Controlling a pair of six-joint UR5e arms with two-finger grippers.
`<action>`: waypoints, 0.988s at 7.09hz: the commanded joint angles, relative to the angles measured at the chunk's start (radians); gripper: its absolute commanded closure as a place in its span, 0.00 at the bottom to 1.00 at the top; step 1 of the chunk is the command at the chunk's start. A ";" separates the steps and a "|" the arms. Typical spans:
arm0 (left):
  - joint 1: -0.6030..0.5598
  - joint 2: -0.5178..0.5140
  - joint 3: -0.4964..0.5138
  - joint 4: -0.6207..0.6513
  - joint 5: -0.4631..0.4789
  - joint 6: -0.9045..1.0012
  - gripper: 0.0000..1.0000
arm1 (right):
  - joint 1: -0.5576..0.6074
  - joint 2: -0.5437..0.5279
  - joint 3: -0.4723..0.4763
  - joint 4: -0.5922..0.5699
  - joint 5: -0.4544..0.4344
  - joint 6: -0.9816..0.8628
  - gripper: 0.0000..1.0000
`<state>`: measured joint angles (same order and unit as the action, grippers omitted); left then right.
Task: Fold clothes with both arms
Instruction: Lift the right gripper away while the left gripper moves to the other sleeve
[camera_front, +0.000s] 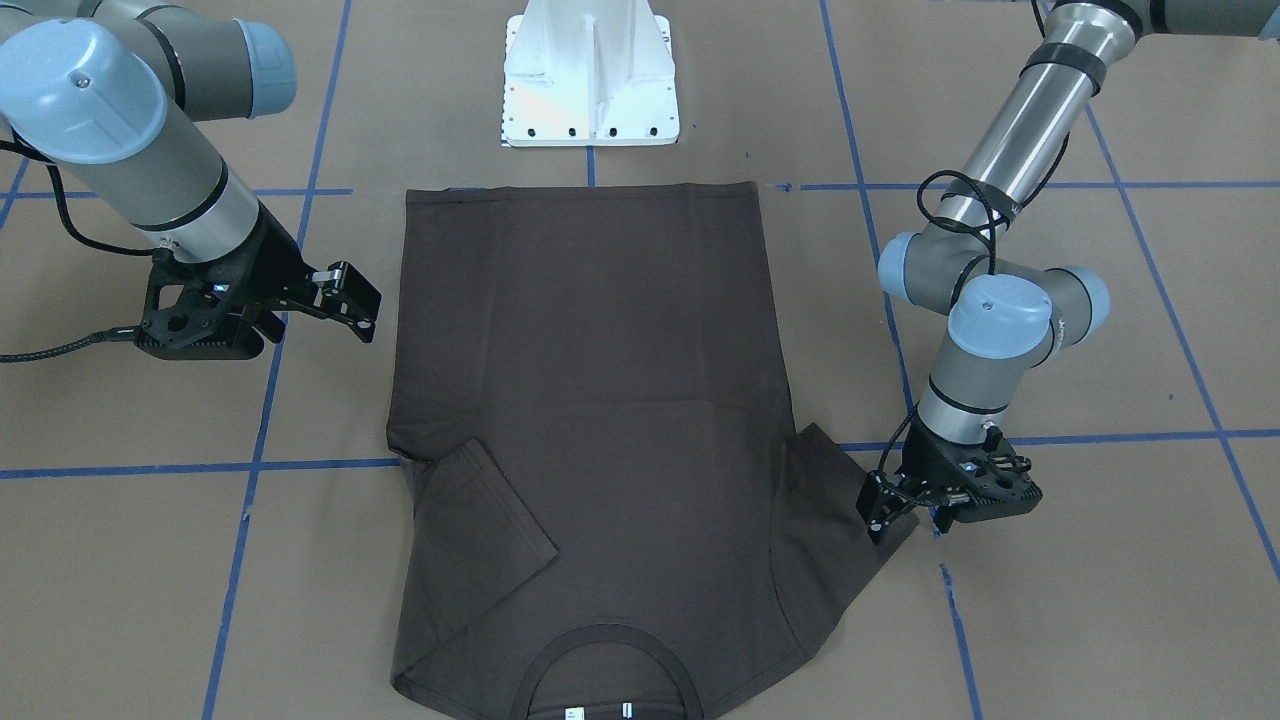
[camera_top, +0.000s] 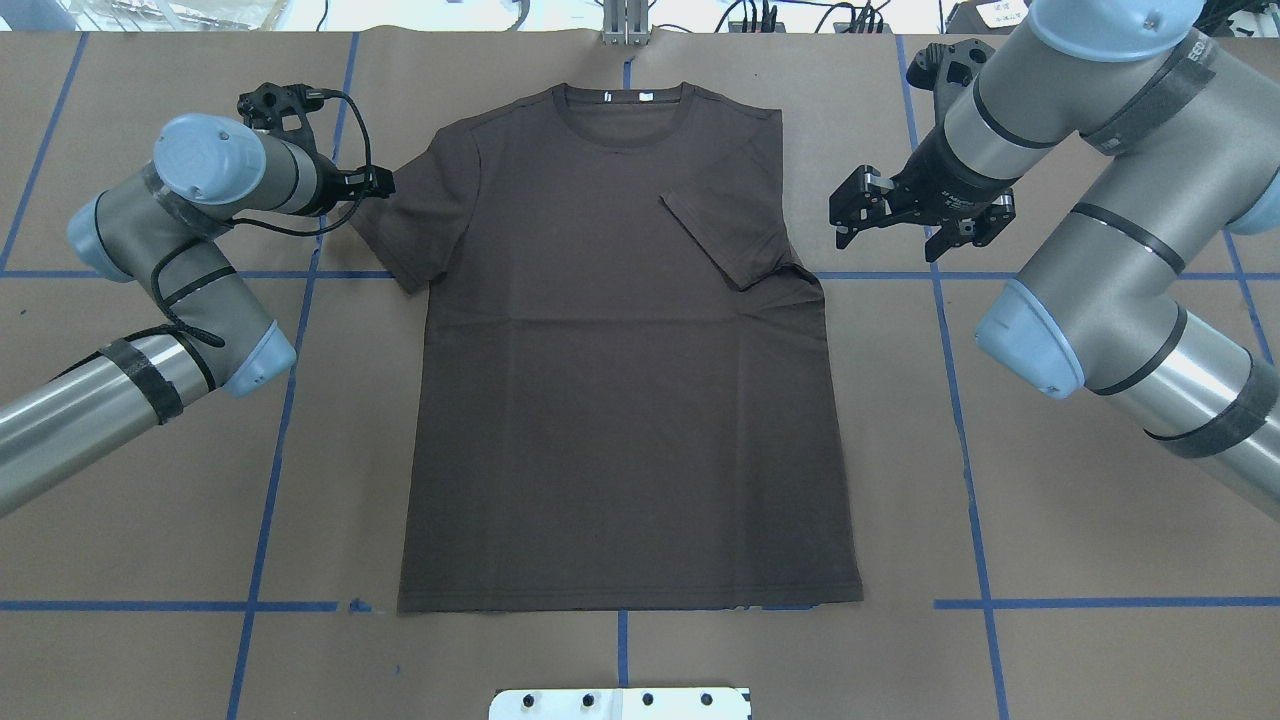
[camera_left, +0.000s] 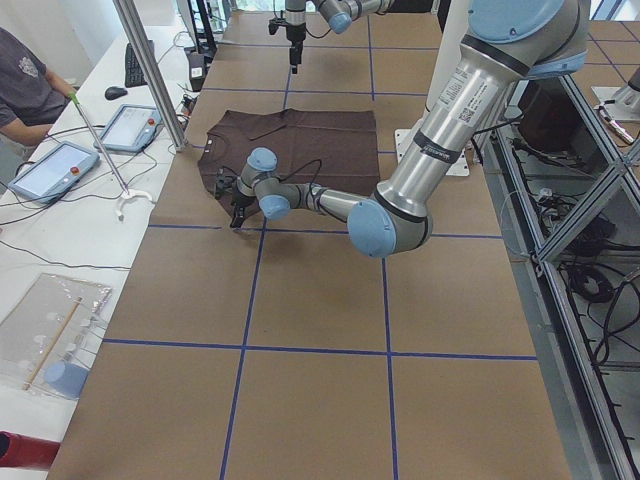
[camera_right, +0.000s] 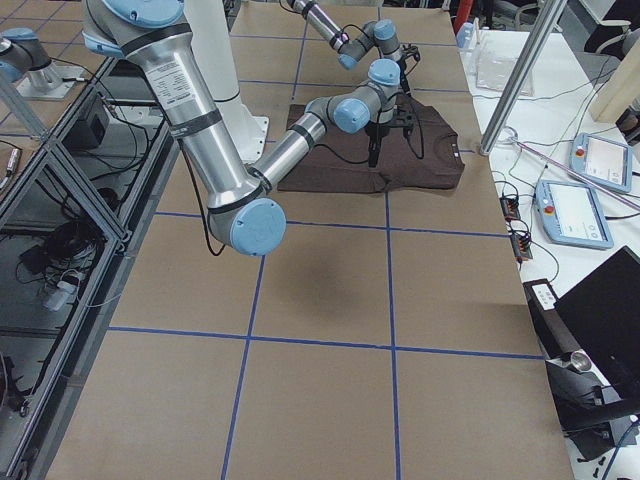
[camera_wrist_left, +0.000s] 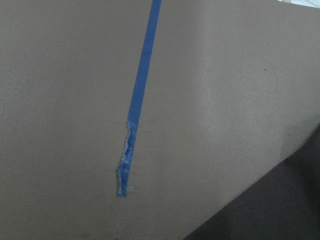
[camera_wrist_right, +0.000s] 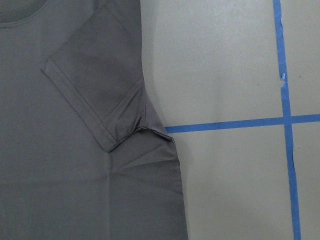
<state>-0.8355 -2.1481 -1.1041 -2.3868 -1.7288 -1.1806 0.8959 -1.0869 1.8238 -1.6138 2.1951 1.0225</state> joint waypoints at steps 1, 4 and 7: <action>0.001 0.008 -0.005 0.000 0.000 -0.001 0.19 | 0.000 0.001 0.000 0.000 0.000 0.001 0.00; 0.001 0.007 -0.013 0.000 0.000 -0.001 0.47 | 0.003 -0.001 0.000 0.000 0.002 0.001 0.00; 0.001 0.005 -0.028 0.006 0.000 -0.004 0.88 | 0.006 -0.005 -0.001 0.000 0.003 -0.001 0.00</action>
<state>-0.8343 -2.1426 -1.1229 -2.3831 -1.7290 -1.1836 0.9010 -1.0914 1.8225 -1.6137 2.1970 1.0218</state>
